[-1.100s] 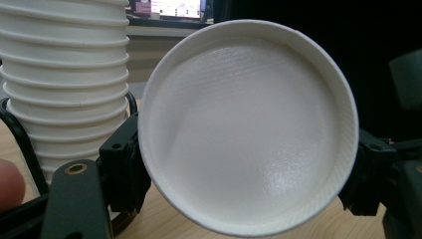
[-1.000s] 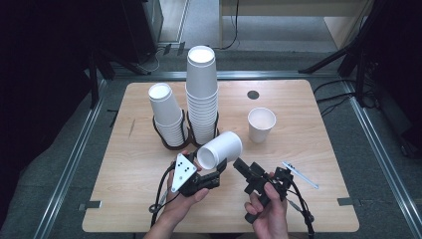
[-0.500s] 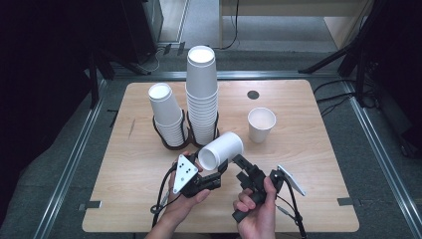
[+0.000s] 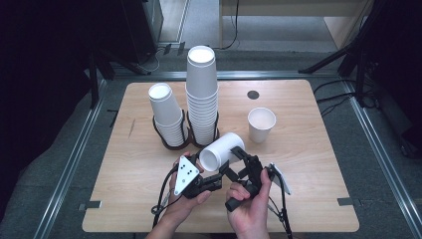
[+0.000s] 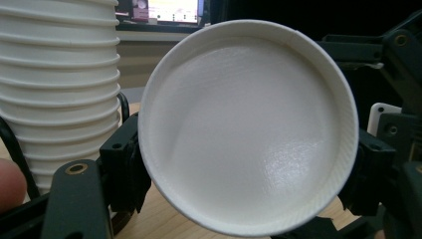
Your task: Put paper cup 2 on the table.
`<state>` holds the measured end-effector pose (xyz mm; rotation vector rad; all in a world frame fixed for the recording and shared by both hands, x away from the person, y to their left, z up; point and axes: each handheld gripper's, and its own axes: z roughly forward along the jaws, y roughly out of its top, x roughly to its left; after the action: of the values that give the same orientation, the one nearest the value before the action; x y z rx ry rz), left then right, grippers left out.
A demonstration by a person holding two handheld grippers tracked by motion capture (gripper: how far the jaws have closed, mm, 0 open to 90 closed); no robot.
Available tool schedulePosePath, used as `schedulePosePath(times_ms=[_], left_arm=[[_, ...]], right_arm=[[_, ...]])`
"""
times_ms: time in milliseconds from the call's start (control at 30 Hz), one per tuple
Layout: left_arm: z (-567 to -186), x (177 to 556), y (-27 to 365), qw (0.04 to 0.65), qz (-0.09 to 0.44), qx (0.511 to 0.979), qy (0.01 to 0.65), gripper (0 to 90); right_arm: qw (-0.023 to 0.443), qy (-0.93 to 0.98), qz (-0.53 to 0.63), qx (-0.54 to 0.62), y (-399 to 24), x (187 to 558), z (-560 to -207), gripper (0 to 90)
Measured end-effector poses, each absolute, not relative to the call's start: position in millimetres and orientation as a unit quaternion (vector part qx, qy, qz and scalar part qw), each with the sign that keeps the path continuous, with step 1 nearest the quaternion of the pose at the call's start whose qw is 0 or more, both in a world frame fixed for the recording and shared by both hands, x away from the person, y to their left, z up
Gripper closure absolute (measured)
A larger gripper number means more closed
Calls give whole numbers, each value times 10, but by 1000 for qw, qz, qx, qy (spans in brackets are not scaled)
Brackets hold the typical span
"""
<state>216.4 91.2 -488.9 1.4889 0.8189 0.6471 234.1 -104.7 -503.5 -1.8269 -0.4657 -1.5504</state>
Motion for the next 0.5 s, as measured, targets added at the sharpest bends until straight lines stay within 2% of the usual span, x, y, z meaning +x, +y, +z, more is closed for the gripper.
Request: schedulePosePath(times_ms=[500], left_arm=[[-4893,2140,873,611,284,653,346,232]], right_arm=[[364,-169,-593,-698,-1017,2509,-5060,0]])
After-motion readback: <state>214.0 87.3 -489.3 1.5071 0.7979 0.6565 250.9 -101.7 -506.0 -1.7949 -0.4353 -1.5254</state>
